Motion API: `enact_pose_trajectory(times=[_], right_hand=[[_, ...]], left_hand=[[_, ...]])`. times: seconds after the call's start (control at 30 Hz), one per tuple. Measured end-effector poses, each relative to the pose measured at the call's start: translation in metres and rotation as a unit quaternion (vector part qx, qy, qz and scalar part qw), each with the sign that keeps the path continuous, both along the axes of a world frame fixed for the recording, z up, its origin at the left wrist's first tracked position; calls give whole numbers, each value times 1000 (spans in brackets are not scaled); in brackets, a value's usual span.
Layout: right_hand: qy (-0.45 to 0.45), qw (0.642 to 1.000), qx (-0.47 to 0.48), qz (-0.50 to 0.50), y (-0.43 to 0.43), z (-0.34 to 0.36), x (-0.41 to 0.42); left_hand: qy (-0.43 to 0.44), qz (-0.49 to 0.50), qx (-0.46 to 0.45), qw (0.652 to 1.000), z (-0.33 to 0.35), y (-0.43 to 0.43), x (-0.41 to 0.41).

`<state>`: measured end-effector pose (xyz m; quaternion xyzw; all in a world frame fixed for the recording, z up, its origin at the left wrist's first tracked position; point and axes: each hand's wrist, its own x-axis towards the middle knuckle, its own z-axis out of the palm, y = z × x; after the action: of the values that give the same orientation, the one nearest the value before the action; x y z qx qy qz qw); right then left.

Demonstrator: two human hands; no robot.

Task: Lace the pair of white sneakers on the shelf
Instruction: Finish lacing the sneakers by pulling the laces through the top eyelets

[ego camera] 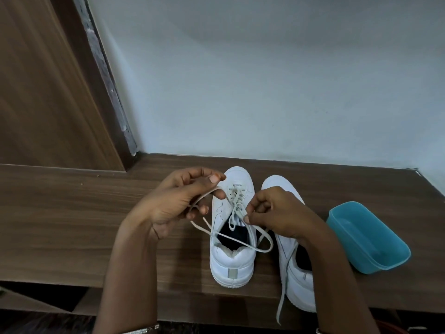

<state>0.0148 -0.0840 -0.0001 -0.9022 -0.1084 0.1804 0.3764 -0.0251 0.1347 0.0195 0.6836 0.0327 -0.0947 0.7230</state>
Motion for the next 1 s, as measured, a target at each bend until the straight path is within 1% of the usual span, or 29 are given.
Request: enact_pose_trajectory(times=[0.1,0.17,0.27,0.33,0.37,0.43,0.5,0.57,0.63,0.67,0.73,0.8,0.9,0.93,1.0], right_hand=[[3,1000,-4,-5,2,5,-5],[17,999,18,-20,5,7,-7],[54,988,122,-72,11,11,-11],[101,963,225,-109,15,20,-18],[116,952,259,-119,17,26,-22],[122,947,273,-119,17,40,-31],[124,955,252,-94,10,52,-39],[134,969,205,-46,-2,62,-46],[159,976,149,-1,-14,67,-54],[180,975,128,9,-20,67,-57],[227,969,99,15,-23,61,-60],[244,968,51,22,-20,48,-61],[170,982,-73,36,-12,29,-56],[141,985,-96,30,-10,25,-53],[61,993,-100,1,-8,22,-44]], left_hand=[[-13,-4,-30,999,8,4,-6],[-19,-11,-31,999,13,4,-11],[-16,-40,-3,999,23,1,-20],[-9,-52,17,998,30,-3,-26],[-5,-54,29,998,31,-4,-27],[21,-66,67,995,30,-3,-30],[76,-90,124,985,22,1,-31],[122,-119,210,963,9,5,-33],[128,-123,297,938,0,8,-33],[118,-109,322,933,-3,8,-31],[89,-62,319,942,-9,5,-27],[66,-15,271,960,-14,-2,-23],[45,25,226,973,-22,-14,-19],[36,27,227,973,-22,-18,-18],[15,17,230,973,-21,-25,-16]])
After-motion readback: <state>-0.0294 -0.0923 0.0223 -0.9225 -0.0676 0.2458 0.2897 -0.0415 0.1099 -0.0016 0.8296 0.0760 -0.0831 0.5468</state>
